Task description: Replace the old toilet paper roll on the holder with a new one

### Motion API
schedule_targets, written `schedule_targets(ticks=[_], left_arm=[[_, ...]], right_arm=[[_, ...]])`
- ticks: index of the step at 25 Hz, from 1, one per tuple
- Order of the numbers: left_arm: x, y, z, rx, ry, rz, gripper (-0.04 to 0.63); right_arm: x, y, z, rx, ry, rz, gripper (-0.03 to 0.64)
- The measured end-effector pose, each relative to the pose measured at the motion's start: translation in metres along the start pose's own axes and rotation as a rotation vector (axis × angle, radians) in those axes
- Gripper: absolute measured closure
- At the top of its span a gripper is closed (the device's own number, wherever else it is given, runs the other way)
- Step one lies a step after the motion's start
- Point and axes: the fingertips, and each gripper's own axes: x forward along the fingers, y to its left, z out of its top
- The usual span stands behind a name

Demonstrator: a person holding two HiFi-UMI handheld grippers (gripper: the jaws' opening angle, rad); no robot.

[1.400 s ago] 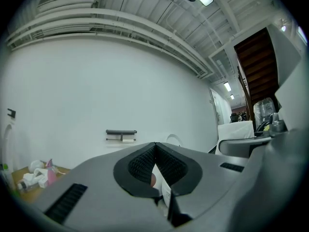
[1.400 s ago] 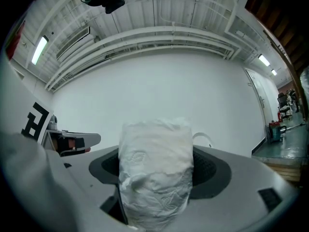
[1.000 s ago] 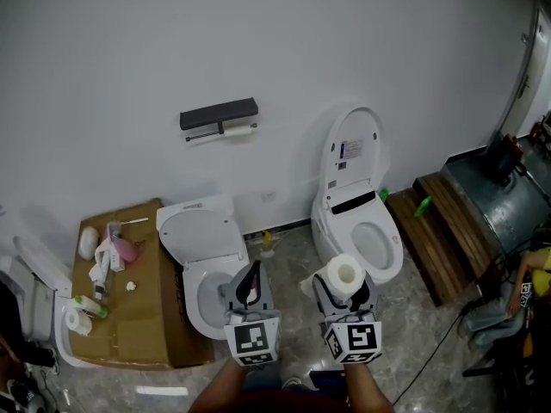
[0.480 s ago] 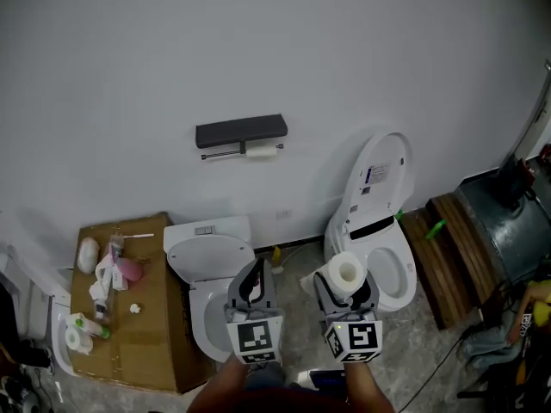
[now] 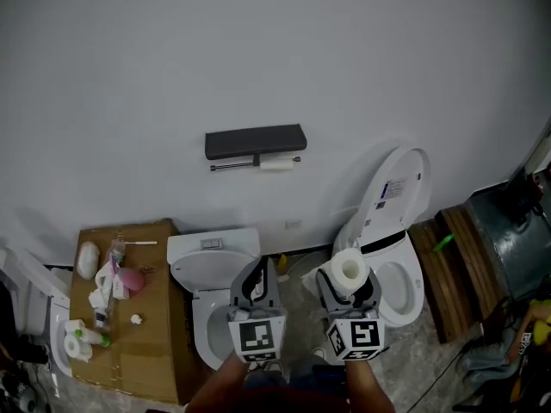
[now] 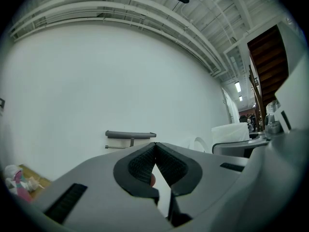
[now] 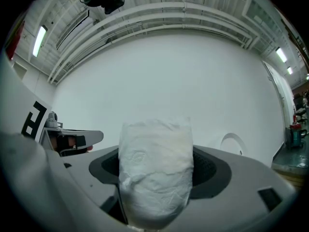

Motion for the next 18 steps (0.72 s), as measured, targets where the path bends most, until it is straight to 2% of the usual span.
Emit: schedule_targets(ticks=[9, 18], left_arm=[[0.095, 0.004, -0.02, -0.001, 0.014, 0.088, 0.58], [0.215, -0.021, -0.021, 0.021, 0.04, 0.177, 0.58]], right_arm=[[0.099, -0.051, -0.007, 0.012, -0.008, 0.096, 0.244], [0.208, -0.13, 0.001, 0.041, 0.001, 0.215, 0.244]])
